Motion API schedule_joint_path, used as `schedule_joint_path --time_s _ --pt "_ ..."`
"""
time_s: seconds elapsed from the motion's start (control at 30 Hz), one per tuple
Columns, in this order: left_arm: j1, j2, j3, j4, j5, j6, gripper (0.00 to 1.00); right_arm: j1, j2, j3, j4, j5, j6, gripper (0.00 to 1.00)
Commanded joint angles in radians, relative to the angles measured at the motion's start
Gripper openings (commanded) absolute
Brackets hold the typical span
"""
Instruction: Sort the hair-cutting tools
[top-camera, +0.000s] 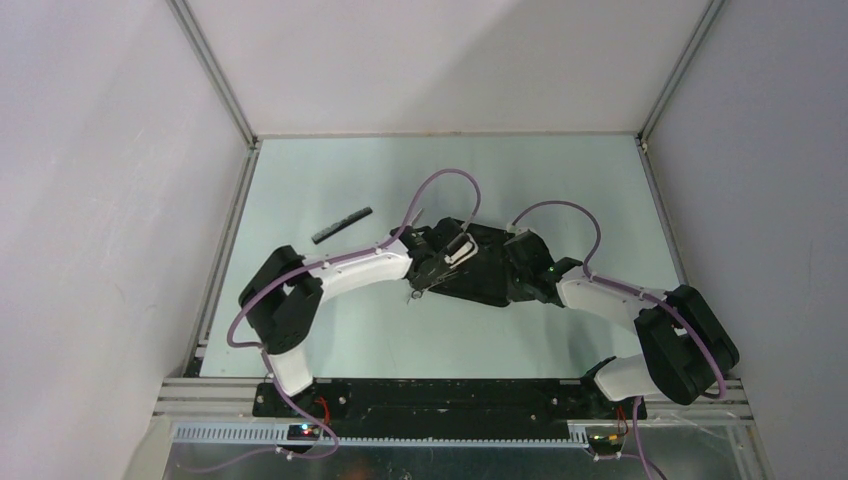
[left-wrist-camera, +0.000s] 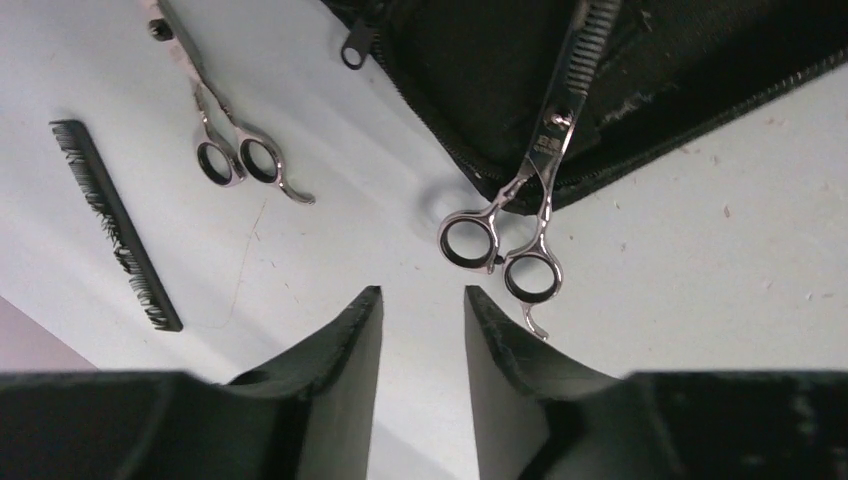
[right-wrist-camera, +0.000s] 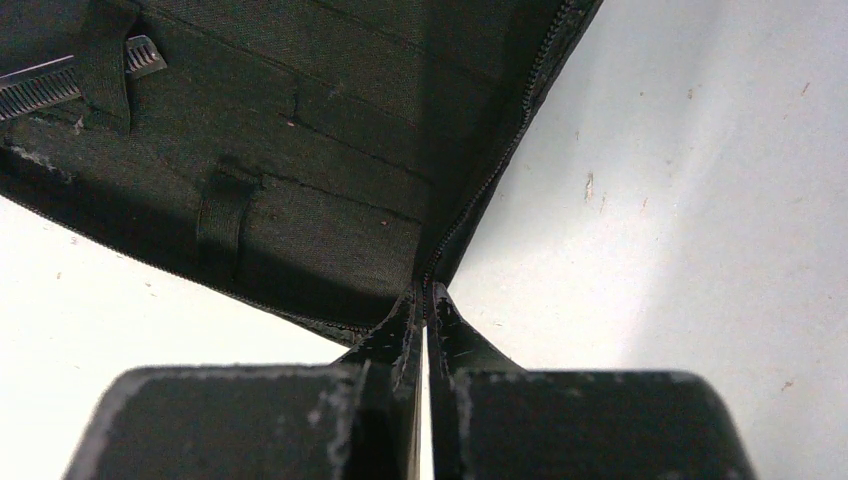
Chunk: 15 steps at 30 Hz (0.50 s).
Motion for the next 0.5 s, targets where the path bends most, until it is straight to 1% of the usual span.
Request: schedule_joint_path --time_s 0.0,0.1,0.13,0.17,0.23,0.37,0.47 --pt "0.017 -0.059 0.004 0.04 -0.09 -0.143 0.44 0.006 -0.024 0.003 -0.006 0.015 0.002 0.03" --pt "0.039 -0.115 -0.023 0.033 -0.06 -0.34 0.5 0.006 -0.036 0.003 -0.012 0.025 0.007 0.04" --pt "0.042 -0.131 -0.046 0.033 -0.046 -0.383 0.52 0.006 -0.037 0.003 -0.013 0.028 0.009 0.04" --pt "0.053 -0.159 -0.058 0.035 -0.016 -0.46 0.53 0.006 -0.038 0.003 -0.015 0.029 0.011 0.04" --pt "0.072 -0.194 -0.098 0.044 0.042 -0.556 0.53 0.006 -0.036 0.003 -0.015 0.032 0.018 0.04" --pt "0.113 -0.222 -0.184 0.094 0.156 -0.684 0.53 0.005 -0.032 0.004 -0.014 0.032 0.032 0.04" --pt "0.13 -0.208 -0.212 0.133 0.228 -0.729 0.52 0.005 -0.025 0.003 -0.01 0.028 0.038 0.04"
